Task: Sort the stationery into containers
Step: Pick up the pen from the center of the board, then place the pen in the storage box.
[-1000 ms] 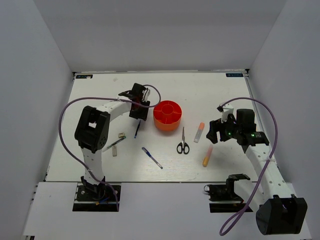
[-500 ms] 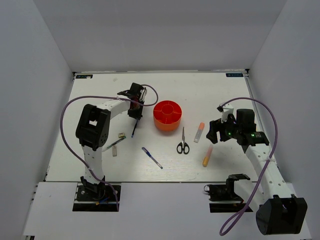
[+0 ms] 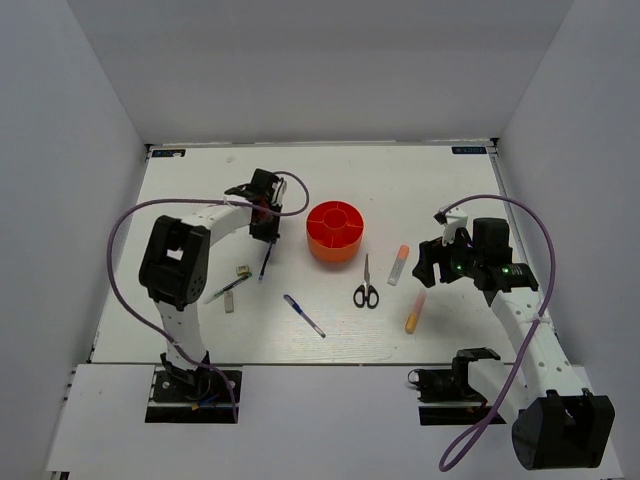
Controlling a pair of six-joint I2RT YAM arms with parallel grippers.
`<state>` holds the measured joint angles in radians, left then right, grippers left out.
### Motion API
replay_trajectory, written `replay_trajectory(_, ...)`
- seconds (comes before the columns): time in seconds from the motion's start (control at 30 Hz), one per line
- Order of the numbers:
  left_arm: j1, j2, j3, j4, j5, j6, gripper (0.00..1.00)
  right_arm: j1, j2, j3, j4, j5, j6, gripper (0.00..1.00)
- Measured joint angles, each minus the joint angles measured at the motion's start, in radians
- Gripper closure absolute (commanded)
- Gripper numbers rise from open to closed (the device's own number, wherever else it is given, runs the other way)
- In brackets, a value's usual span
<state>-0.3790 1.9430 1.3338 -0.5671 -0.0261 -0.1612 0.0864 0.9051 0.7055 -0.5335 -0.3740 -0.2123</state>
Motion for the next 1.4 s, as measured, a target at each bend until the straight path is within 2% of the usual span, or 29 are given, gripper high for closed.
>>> replay_trajectory(0.23,0.025,-0.286,-0.079,0.025,0.072,-0.068,1.00,0.000,0.000,0.000,0.000,-0.001,0.000,0.19)
replay_trajectory(0.37,-0.003,-0.463,-0.127,0.129,0.117,-0.129,1.00,0.000,0.000,0.000,0.000,-0.004,0.000,0.19)
replay_trajectory(0.47,-0.042,-0.530,-0.168,0.241,0.141,-0.174,1.00,0.000,0.002,0.000,0.000,-0.007,0.000,0.19)
replay_trajectory(0.7,-0.117,-0.505,-0.190,0.519,0.145,-0.217,1.00,0.000,0.026,0.000,0.000,-0.011,0.000,0.19)
replay_trajectory(0.93,-0.152,-0.404,-0.187,0.729,0.116,-0.187,1.00,0.000,0.031,0.000,0.001,-0.012,-0.001,0.19)
replay_trajectory(1.03,-0.169,-0.385,-0.232,0.831,0.093,-0.168,1.00,0.000,0.032,0.000,0.001,-0.014,0.000,0.19)
replay_trajectory(1.4,-0.222,-0.316,-0.363,1.061,-0.021,-0.132,1.00,0.000,0.033,0.000,0.001,-0.018,-0.001,0.19)
